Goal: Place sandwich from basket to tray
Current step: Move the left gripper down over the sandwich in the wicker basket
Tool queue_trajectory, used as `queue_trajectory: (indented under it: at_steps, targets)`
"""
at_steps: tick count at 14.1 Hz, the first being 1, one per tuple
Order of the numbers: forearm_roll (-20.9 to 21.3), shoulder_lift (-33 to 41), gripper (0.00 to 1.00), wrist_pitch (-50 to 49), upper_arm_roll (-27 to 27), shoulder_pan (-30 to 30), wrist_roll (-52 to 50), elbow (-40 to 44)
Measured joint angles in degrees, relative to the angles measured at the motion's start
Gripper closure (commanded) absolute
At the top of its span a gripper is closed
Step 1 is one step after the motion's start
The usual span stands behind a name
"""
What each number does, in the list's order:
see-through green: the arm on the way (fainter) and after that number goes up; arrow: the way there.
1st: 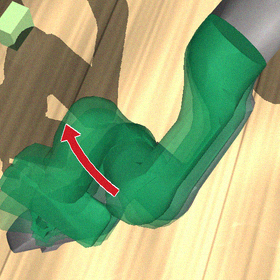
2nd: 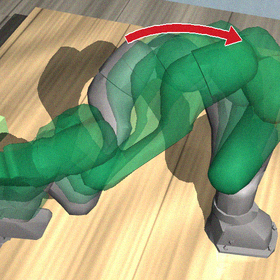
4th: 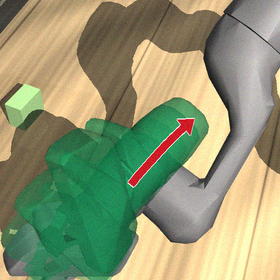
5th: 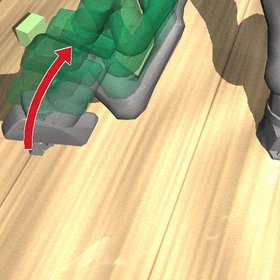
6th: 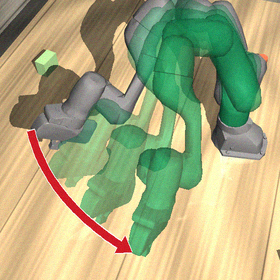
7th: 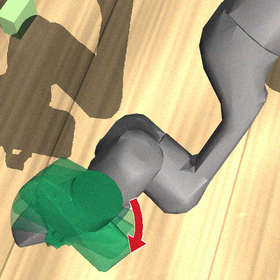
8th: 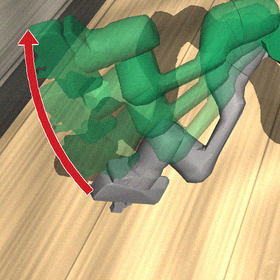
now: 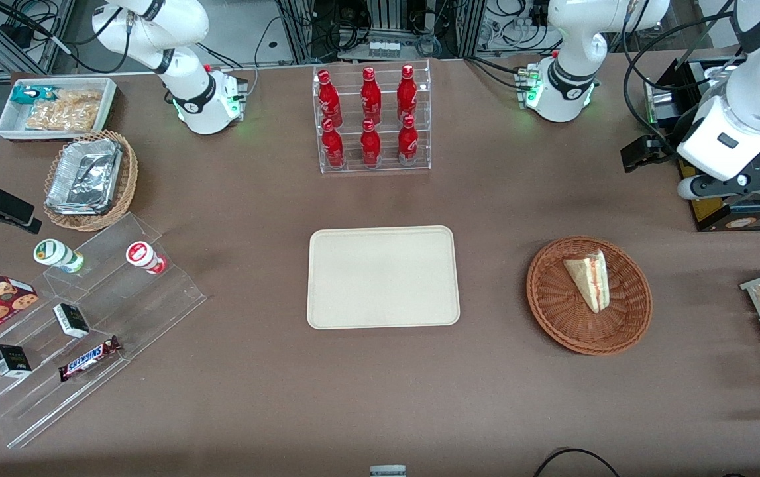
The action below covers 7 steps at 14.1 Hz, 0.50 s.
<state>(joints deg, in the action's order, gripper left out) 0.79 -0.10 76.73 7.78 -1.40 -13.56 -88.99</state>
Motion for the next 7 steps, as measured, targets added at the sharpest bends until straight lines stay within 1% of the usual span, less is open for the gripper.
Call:
queue_trajectory:
  at_steps: [5, 7]
  targets:
    - [0.0, -0.1, 0.00, 0.0, 0.0, 0.0, 0.0, 0.0]
    - [0.0, -1.2, 0.00, 0.0, -0.2, 0.1, 0.0, -0.2]
